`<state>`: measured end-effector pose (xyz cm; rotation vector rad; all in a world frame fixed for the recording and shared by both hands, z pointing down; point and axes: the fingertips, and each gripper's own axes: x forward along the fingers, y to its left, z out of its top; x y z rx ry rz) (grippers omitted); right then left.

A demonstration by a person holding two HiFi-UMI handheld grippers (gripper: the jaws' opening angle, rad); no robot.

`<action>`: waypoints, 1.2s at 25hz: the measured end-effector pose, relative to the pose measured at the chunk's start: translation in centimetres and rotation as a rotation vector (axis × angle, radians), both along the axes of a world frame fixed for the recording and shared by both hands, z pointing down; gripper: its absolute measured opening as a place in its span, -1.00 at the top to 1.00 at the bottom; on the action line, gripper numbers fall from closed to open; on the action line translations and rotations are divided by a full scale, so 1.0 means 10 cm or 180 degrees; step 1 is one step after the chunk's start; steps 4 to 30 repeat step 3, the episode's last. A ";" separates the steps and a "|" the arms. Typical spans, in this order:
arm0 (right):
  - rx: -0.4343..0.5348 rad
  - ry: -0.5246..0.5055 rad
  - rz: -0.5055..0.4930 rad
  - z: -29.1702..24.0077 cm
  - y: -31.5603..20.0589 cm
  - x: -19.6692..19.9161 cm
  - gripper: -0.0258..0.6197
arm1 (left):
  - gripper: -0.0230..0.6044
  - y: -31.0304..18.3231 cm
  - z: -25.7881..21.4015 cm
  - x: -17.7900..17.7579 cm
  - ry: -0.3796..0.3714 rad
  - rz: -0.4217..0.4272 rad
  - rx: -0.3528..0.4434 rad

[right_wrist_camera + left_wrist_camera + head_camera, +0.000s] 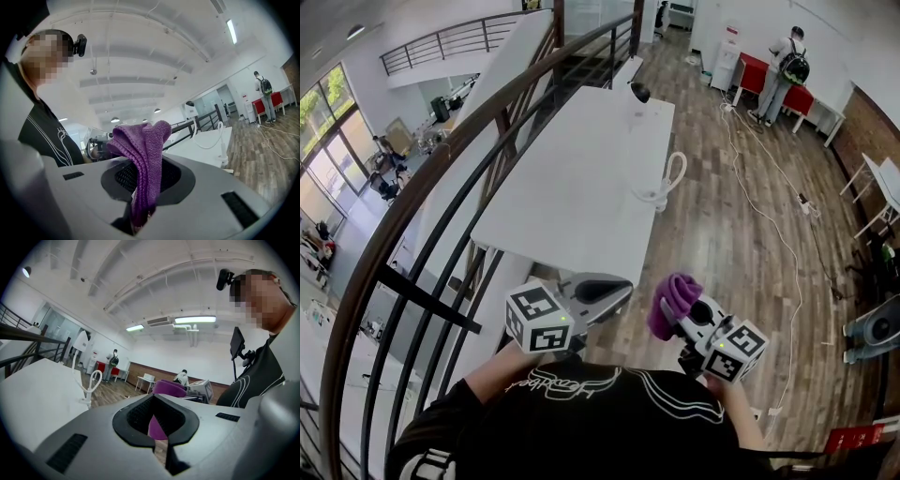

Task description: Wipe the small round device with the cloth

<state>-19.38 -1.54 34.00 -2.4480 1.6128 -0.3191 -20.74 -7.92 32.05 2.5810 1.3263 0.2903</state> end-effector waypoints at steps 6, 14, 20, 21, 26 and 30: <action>0.0016 -0.0010 0.0004 0.00 -0.09 0.03 0.74 | 0.90 -0.09 0.01 0.04 -0.0019 0.0000 -0.0023; 0.0016 -0.0010 0.0004 0.00 -0.09 0.03 0.74 | 0.90 -0.09 0.01 0.04 -0.0019 0.0000 -0.0023; 0.0016 -0.0010 0.0004 0.00 -0.09 0.03 0.74 | 0.90 -0.09 0.01 0.04 -0.0019 0.0000 -0.0023; 0.0016 -0.0010 0.0004 0.00 -0.09 0.03 0.74 | 0.90 -0.09 0.01 0.04 -0.0019 0.0000 -0.0023; 0.0016 -0.0010 0.0004 0.00 -0.09 0.03 0.74 | 0.90 -0.09 0.01 0.04 -0.0019 0.0000 -0.0023; 0.0016 -0.0010 0.0004 0.00 -0.09 0.03 0.74 | 0.90 -0.09 0.01 0.04 -0.0019 0.0000 -0.0023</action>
